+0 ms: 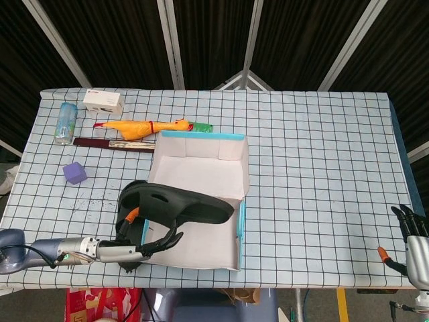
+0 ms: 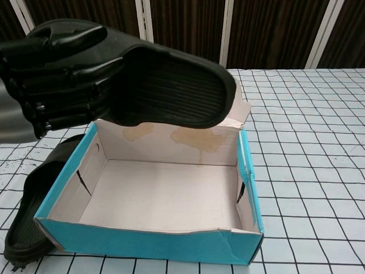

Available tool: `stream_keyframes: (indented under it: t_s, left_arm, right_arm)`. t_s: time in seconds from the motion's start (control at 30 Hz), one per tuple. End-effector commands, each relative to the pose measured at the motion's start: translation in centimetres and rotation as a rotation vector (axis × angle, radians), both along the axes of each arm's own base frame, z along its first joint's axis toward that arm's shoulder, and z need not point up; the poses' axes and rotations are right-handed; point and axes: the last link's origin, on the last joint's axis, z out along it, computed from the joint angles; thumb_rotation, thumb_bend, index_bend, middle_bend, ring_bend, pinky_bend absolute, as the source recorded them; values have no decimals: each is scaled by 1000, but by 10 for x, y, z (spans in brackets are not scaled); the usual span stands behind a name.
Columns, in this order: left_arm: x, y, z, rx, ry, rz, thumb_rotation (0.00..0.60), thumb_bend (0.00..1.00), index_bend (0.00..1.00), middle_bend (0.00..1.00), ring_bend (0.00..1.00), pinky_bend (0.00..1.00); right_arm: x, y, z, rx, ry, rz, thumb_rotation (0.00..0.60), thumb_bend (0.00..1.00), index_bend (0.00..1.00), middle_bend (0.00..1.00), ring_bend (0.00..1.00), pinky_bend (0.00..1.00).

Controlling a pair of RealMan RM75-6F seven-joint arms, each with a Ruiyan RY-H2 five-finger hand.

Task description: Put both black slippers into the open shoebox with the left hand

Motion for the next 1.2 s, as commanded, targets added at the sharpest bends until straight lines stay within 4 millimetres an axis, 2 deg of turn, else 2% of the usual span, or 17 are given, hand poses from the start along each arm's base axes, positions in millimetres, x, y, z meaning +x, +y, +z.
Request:
stream_keyframes:
  t_s: [0.03,0.27,0.6,0.97,1.2]
  left_arm:
    - [-3,-2,-7,-56,-41,-25,600,521,577,561,111,158]
    - [1,4,-15,-92,-113,-16,600,522,579,561,111,158]
    - [-3,7,-36,-125,-93,4,600,523,582,561,111,158]
    - [-1,14,-47,-143,-94,15,600,525,588,564,111,158]
    - [-6,19,-55,-148,-79,31,600,525,590,566,111,158]
  right_arm:
    - [0,0,0,3,-2,1,600,253,138,118,167,137]
    - [-1,0,0,3,-6,-6,600,254,138,118,167,137]
    - [-2,0,1,3,-10,-8,600,254,138,118,167,137]
    - [-2,0,2,2,-13,-12,600,254,138,118,167,137]
    - [-3,0,3,-2,-16,-14,600,253,138,118,167,137]
